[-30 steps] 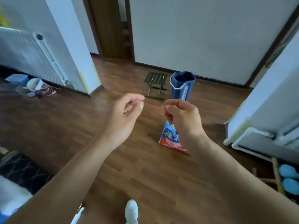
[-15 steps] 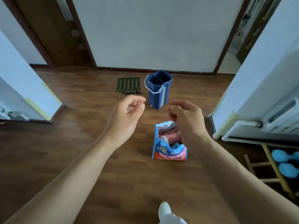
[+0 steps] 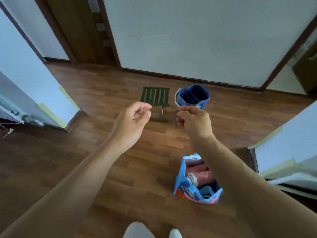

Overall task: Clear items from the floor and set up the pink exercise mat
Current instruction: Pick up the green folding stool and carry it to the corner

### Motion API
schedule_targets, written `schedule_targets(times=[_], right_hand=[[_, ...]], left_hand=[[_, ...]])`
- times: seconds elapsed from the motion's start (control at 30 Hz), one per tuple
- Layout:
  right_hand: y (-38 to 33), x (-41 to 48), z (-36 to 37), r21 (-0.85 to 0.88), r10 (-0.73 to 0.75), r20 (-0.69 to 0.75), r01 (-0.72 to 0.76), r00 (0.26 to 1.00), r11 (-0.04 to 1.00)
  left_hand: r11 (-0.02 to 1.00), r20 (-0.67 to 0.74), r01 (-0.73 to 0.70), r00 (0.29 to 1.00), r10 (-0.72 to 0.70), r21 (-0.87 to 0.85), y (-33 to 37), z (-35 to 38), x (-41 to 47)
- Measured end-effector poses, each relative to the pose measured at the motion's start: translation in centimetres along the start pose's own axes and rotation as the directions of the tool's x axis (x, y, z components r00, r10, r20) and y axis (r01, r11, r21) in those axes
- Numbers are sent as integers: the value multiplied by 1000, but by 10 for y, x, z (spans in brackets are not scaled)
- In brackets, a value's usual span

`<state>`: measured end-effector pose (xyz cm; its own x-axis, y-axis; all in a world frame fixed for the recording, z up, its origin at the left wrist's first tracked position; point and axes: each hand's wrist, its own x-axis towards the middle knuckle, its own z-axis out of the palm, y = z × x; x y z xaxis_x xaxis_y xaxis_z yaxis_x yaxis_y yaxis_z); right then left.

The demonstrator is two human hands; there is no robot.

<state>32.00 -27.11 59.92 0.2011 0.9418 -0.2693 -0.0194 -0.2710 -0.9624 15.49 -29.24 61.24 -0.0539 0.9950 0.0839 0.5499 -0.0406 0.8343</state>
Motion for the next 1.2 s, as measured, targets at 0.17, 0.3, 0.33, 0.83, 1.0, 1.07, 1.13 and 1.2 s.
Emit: schedule_targets(times=[0.17, 0.3, 0.33, 0.83, 1.0, 1.07, 1.13, 1.2], right_hand=[[-11, 97, 61, -14, 60, -7, -60, 998, 998], [-15, 179, 120, -21, 106, -64, -107, 992, 994], [-15, 199, 134, -16, 117, -84, -118, 990, 993], [-9, 460, 233, 67, 306, -328, -301, 894, 951], [-6, 530, 252, 99, 367, -360, -356, 858, 929], [-5, 556, 261, 112, 386, -379, -373, 841, 921], [-4, 576, 269, 115, 396, -400, -383, 827, 916], [1, 597, 279, 129, 408, -423, -392, 809, 911]], left_hand=[[1000, 16, 10, 1000, -10, 26, -43, -22, 107], [999, 69, -11, 998, 7, 53, -80, -41, 202], [998, 93, -18, 996, 12, 66, -89, -45, 227], [979, 403, -88, 915, 6, 186, -183, 12, 543], [978, 449, -100, 894, 9, 181, -215, 34, 620], [978, 475, -98, 880, -1, 184, -229, 42, 653], [975, 507, -124, 862, 13, 186, -240, 48, 678], [969, 544, -155, 839, 28, 190, -255, 55, 706]])
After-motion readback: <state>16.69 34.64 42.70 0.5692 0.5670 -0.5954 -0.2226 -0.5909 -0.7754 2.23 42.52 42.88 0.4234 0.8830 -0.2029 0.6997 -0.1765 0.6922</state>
